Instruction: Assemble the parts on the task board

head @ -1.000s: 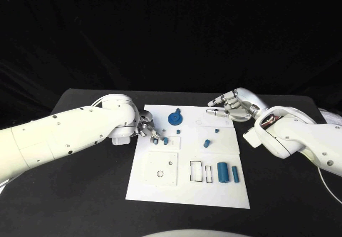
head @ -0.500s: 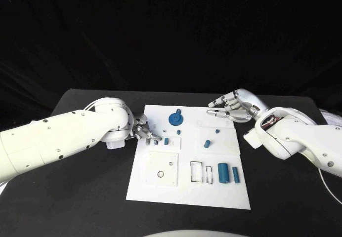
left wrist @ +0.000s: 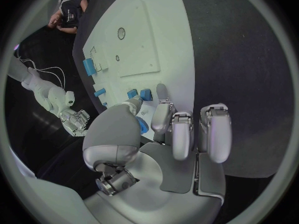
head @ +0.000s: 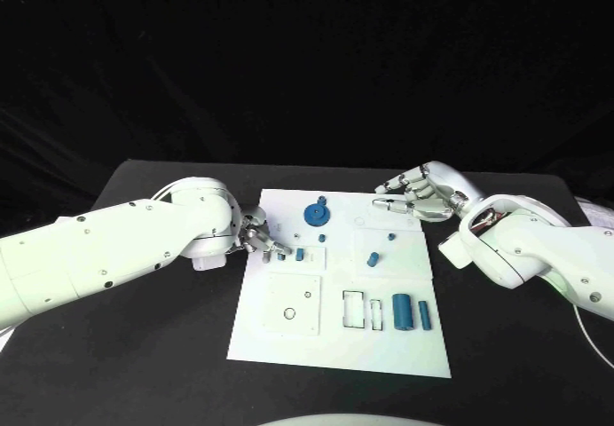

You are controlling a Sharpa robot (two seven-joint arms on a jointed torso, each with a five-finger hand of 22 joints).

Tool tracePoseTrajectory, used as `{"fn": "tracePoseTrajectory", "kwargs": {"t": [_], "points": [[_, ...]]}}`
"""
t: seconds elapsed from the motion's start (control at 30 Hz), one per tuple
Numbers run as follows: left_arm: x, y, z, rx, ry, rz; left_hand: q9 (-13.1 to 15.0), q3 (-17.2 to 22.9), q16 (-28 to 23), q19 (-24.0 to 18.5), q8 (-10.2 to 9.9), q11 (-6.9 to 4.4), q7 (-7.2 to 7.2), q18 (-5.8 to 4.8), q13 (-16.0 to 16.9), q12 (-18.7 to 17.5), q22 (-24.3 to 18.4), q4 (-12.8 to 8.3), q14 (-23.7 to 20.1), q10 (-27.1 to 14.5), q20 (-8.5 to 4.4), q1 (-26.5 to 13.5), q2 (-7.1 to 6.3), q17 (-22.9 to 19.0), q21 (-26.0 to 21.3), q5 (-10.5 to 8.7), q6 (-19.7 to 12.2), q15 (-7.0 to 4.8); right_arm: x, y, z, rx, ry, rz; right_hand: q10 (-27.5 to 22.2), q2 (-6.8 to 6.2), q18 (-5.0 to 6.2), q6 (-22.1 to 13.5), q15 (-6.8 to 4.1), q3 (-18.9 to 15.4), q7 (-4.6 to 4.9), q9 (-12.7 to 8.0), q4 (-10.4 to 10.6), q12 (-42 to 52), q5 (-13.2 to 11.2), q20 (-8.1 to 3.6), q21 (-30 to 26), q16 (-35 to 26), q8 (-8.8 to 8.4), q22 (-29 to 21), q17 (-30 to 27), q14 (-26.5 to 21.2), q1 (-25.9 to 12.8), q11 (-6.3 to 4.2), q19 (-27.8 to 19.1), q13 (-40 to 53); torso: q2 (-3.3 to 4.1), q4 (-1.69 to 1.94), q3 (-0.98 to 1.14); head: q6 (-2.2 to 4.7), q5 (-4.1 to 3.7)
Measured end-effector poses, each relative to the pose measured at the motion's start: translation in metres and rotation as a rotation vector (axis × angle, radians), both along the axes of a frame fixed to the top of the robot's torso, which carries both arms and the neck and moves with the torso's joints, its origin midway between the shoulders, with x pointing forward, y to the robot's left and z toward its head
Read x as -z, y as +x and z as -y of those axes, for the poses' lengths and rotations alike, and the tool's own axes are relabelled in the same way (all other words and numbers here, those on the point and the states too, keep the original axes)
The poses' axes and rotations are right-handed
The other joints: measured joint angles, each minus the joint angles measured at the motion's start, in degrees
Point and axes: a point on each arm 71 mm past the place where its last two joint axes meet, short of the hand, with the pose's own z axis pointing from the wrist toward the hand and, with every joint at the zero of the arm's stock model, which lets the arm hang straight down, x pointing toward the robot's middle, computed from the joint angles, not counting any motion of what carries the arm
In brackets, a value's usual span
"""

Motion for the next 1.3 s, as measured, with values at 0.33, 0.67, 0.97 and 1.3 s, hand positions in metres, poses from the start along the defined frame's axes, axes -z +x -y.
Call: {"fn": "tracePoseTrajectory", "kwargs": {"t": [0.33, 0.67, 0.97, 1.3], "points": [[-0.0018, -0.0012, 0.0027, -0.019, -0.024, 0.026, -0.1, 1.4, 0.0, 0.0, -0.3, 0.0, 0.2, -0.01, -0.1, 0.0, 0.0, -1.4, 0.0, 0.0, 0.0, 3.4, 0.36, 0.0, 0.0, 0.0, -0.2, 0.0, 0.0004, 0.0002, 0.0005, 0.001, -0.001, -0.001, 0.0, 0.0, 0.0, 0.0, 0.0, 0.0, 0.0, 0.0, 0.0, 0.0, 0.0, 0.0, 0.0, 0.0, 0.0, 0.0, 0.0, 0.0, 0.0, 0.0, 0.0, 0.0, 0.04, -0.05, 0.02, 0.13, 0.03], [-0.0024, -0.0032, 0.0028, -0.026, -0.032, 0.047, -0.2, 1.5, 0.0, 0.0, -0.5, 0.0, -0.11, 0.0, -0.1, 0.0, 0.0, -1.5, 0.0, 0.0, 0.0, 4.0, -0.23, 0.0, -0.2, 0.0, -0.5, 0.0, 0.0022, 0.0, 0.001, 0.003, -0.001, -0.005, 0.0, 0.0, 0.0, 0.0, 0.0, 0.0, 0.0, 0.0, 0.0, 0.0, 0.0, 0.0, 0.0, 0.0, 0.0, 0.0, 0.0, 0.0, 0.0, 0.0, 0.0, 0.0, 0.05, -0.07, 0.03, 0.1, -0.08], [-0.0028, -0.006, 0.0053, -0.016, -0.026, 0.048, -0.4, 1.4, 0.0, 0.0, -0.5, 0.0, -0.12, 0.0, -0.3, 0.0, 0.0, -0.2, 0.0, 0.0, 0.0, 2.9, -1.33, 0.0, -0.2, 0.01, -0.5, 0.0, 0.004, -0.0004, 0.0006, 0.001, -0.002, -0.009, 0.0, 0.0, 0.0, 0.0, 0.0, 0.0, 0.0, 0.0, 0.0, 0.0, 0.0, 0.0, 0.0, 0.0, 0.0, 0.0, 0.0, 0.0, 0.0, 0.0, 0.0, 0.0, 0.04, 0.0, 0.03, -0.09, -0.08], [-0.0029, -0.0087, 0.0084, -0.008, -0.029, 0.044, -0.6, 0.5, 0.0, 0.0, -0.7, 0.2, -0.11, 0.0, -0.5, -0.3, 0.0, 2.5, 0.0, -0.2, 0.0, 1.5, -3.18, 0.0, -0.6, 0.0, -0.5, 0.0, 0.0051, -0.0005, 0.0004, 0.0, -0.002, -0.012, 0.0, 0.0, 0.0, 0.0, 0.0, 0.0, 0.0, 0.0, 0.0, 0.0, 0.0, 0.0, 0.0, 0.0, 0.0, 0.0, 0.0, 0.0, 0.0, 0.0, 0.0, 0.0, 0.01, 0.0, 0.02, 0.01, -0.01]]}}
